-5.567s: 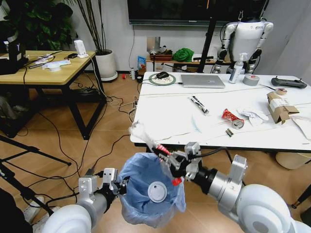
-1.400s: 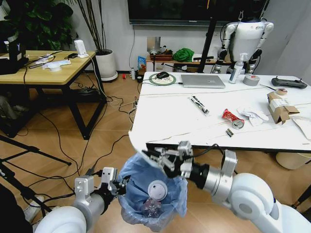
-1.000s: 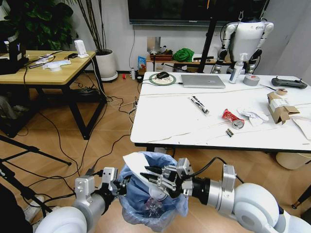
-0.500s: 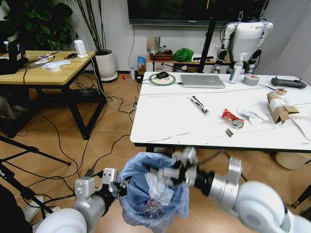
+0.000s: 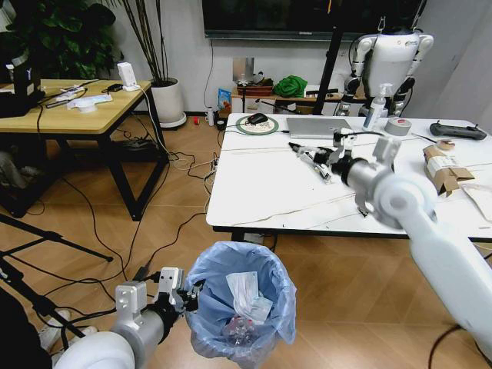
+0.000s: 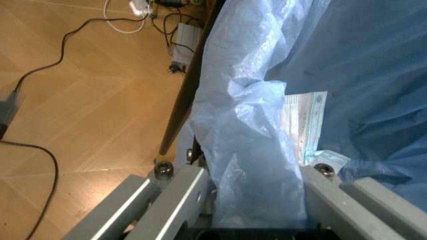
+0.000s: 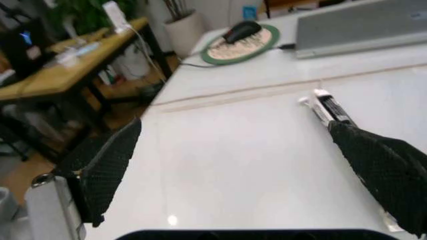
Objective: Pick up the trash bin and place the trash from the table into it.
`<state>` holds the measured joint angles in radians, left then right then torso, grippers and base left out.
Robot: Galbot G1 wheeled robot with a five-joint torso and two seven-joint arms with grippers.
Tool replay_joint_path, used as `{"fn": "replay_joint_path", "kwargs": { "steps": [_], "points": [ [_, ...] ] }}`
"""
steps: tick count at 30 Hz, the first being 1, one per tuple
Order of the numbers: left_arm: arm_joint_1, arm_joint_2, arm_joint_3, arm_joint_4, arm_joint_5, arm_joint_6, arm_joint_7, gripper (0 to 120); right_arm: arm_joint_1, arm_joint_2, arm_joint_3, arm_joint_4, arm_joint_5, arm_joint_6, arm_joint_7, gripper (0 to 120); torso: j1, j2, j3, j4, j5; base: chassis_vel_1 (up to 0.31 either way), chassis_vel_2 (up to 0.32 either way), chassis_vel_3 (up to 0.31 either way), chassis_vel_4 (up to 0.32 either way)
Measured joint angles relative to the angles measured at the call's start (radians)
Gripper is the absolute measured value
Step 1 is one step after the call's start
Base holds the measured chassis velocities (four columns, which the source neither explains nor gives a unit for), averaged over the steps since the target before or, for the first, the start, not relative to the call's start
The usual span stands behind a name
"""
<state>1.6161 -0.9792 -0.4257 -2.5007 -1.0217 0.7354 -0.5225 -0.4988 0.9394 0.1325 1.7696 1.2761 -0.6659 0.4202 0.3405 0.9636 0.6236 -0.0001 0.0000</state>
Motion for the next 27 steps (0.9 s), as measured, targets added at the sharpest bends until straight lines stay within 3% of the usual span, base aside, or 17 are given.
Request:
{"fn": "replay_joint_path", "kwargs": {
  "steps": [7, 16, 27],
  "points": [
    [-0.001, 0.004, -0.016, 0.000, -0.015, 0.000, 0.005, 2, 0.092, 0.047, -0.070, -0.177, -0.067, -0.058, 0.005, 100, 0.000, 0.000, 0.000, 0.0002, 0.0000, 0.000, 0.000, 0.000, 0.000],
    [0.003, 0.007, -0.046, 0.000, -0.035, 0.000, 0.019, 2, 0.138, 0.048, -0.084, -0.352, -0.200, -0.074, -0.138, 100, 0.000, 0.000, 0.000, -0.0003, 0.0000, 0.000, 0.000, 0.000, 0.000],
    [0.004, 0.006, -0.056, 0.000, -0.035, 0.000, 0.026, 2, 0.145, 0.065, -0.109, -0.420, -0.261, -0.073, -0.177, 73, 0.000, 0.000, 0.000, 0.0001, -0.0002, 0.000, 0.000, 0.000, 0.000]
  ]
}}
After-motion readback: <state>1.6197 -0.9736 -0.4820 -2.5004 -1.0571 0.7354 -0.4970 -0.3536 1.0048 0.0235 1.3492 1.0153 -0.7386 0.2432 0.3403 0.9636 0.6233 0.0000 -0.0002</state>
